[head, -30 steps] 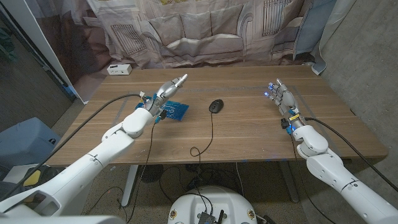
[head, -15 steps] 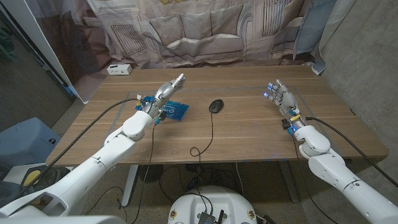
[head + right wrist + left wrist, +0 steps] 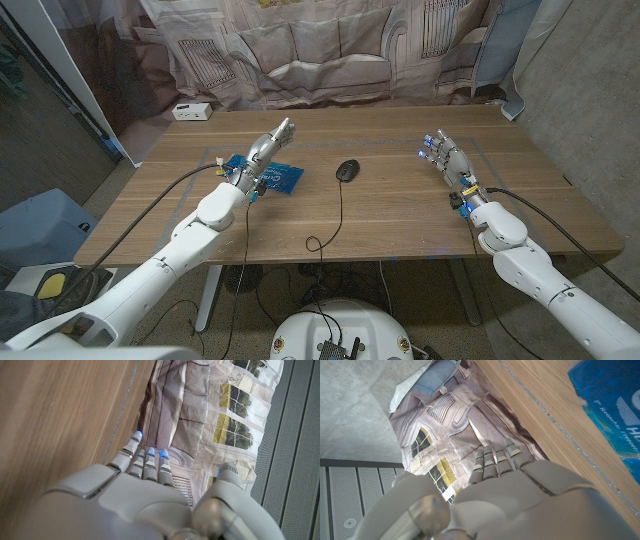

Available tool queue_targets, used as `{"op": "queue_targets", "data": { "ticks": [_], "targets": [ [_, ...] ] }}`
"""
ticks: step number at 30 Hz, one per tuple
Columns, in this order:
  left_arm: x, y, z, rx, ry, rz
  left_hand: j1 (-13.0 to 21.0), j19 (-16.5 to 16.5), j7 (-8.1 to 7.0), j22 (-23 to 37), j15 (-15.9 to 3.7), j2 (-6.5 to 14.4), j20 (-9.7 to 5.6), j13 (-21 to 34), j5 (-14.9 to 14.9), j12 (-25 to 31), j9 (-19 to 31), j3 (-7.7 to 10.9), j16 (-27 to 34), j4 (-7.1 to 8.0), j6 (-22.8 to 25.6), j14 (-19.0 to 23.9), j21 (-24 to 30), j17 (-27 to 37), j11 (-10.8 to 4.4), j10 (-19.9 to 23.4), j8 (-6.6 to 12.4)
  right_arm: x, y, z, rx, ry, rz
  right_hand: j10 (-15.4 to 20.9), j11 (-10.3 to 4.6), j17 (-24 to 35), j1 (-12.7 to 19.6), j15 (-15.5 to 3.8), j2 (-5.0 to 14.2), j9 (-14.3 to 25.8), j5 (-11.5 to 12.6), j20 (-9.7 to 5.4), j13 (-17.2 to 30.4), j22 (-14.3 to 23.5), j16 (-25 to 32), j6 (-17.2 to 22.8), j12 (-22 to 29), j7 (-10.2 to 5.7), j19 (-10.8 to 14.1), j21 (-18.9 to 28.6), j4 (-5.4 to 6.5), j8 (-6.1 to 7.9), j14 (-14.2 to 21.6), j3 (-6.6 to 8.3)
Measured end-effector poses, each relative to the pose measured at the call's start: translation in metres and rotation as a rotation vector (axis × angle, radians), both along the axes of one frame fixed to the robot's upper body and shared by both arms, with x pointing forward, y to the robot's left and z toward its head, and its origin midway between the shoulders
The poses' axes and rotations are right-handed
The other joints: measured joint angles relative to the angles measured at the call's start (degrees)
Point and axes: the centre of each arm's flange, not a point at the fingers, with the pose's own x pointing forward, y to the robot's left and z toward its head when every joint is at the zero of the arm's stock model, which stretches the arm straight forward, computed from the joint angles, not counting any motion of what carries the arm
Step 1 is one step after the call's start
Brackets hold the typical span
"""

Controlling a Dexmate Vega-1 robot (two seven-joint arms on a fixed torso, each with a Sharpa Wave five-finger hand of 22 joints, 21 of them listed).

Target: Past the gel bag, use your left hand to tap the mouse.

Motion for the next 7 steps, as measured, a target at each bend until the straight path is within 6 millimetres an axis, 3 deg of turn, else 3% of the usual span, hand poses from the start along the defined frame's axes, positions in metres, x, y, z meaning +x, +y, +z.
{"op": "queue_targets", "data": {
  "ticks": [7],
  "targets": [
    [-0.0004, 0.0017, -0.0059, -0.018, 0.009, 0.003, 0.07, -0.29, 0.00, 0.00, 0.00, 0.07, 0.29, 0.00, 0.00, 0.00, 0.00, 0.00, -0.06, 0.00, 0.00, 0.00, -0.07, 0.00, 0.00, 0.00, 0.00, 0.0023, 0.0034, -0.0018, -0.008, 0.005, 0.010, 0.00, 0.00, 0.00, 0.00, 0.00, 0.00, 0.00, 0.00, 0.00, 0.00, 0.00, 0.00, -0.30, 0.00, 0.31, 0.00, 0.00, 0.00, 0.00, 0.00, 0.00]
  ]
}}
